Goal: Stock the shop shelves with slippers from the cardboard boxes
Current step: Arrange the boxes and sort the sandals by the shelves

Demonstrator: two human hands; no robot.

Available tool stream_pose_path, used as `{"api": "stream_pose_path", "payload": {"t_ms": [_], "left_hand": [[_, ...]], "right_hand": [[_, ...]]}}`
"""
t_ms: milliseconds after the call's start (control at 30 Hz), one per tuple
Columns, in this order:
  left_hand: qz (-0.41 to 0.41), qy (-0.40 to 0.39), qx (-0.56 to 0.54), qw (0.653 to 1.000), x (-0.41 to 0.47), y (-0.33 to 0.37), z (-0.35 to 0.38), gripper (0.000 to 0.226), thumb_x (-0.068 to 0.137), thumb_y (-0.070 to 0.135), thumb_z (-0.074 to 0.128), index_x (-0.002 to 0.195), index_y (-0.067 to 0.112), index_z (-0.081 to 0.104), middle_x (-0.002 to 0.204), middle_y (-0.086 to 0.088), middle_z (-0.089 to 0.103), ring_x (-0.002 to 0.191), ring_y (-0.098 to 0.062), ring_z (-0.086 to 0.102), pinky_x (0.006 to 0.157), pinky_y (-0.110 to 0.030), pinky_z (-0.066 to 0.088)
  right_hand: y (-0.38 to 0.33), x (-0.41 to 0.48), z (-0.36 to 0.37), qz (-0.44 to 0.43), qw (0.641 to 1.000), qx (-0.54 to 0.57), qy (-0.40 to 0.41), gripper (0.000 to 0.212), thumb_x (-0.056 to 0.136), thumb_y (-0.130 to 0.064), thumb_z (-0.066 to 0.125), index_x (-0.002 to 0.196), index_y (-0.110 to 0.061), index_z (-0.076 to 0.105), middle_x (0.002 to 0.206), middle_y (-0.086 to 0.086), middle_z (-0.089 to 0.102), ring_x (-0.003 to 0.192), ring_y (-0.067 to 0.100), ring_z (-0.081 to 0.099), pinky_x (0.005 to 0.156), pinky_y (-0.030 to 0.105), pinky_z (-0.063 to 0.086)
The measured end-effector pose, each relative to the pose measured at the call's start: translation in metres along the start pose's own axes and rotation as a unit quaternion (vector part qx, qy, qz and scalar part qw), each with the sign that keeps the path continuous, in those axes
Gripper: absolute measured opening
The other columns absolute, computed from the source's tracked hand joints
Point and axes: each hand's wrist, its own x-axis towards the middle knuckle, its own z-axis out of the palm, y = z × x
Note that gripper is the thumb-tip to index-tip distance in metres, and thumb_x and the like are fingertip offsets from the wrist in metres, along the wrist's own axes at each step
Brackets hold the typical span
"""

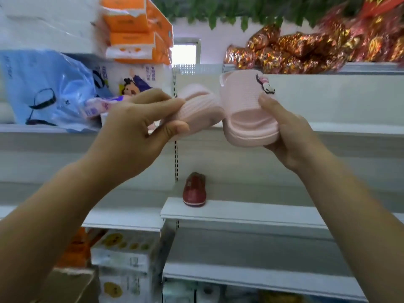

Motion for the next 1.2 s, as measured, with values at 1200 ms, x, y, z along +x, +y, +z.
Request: {"api": "stream_pose_path", "payload": {"t_ms": [1200], "left_hand": [[-0.135, -0.215, -0.06, 0.965, 0.058, -0.158, 0.155, 0.029, 0.098, 0.046, 0.057, 0.105, 0.02, 0.066, 0.095, 0.002, 0.064, 0.091, -0.022, 0.06, 0.082, -0.041, 0.051]], "right_hand": [[0.065, 0.133, 0.013, -0.083, 0.795, -0.6, 0.039, 0.091, 0.083, -0.082, 0.045, 0.152, -0.023, 0.039, 0.15, 0.006, 0.044, 0.138, 0.025, 0.037, 0.114, 0.042, 0.036]]}}
